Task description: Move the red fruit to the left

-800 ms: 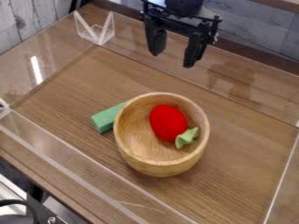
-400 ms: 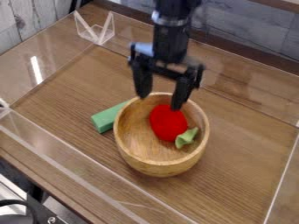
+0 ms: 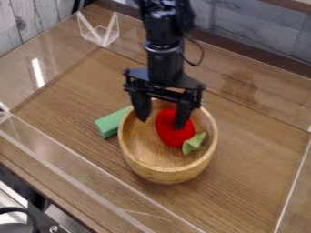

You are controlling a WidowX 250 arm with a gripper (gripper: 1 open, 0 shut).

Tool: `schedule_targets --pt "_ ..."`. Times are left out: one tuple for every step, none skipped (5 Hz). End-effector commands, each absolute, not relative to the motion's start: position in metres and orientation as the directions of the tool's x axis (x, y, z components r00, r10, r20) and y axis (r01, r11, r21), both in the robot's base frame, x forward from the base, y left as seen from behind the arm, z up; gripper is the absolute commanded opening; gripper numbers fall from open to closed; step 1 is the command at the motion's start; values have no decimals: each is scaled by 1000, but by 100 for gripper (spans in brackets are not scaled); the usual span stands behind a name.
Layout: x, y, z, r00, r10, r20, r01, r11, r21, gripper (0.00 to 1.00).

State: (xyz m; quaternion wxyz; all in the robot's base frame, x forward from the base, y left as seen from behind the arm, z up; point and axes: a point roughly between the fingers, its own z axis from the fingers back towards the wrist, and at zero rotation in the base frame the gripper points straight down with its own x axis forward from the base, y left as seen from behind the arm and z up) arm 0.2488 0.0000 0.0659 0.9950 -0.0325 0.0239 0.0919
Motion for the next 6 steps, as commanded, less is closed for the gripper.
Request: schedule_targets --pt "256 4 81 987 161 22 -159 983 -92 100" --pt "251 10 75 990 134 34 -130 986 -105 100" --pt "247 13 73 993 103 51 -96 988 -117 100" --pt "247 2 75 990 130 59 -122 985 -125 100" --pt "248 -11 78 985 155 70 -145 980 -134 100" --pt "245 -18 73 982 169 79 -157 978 -140 0"
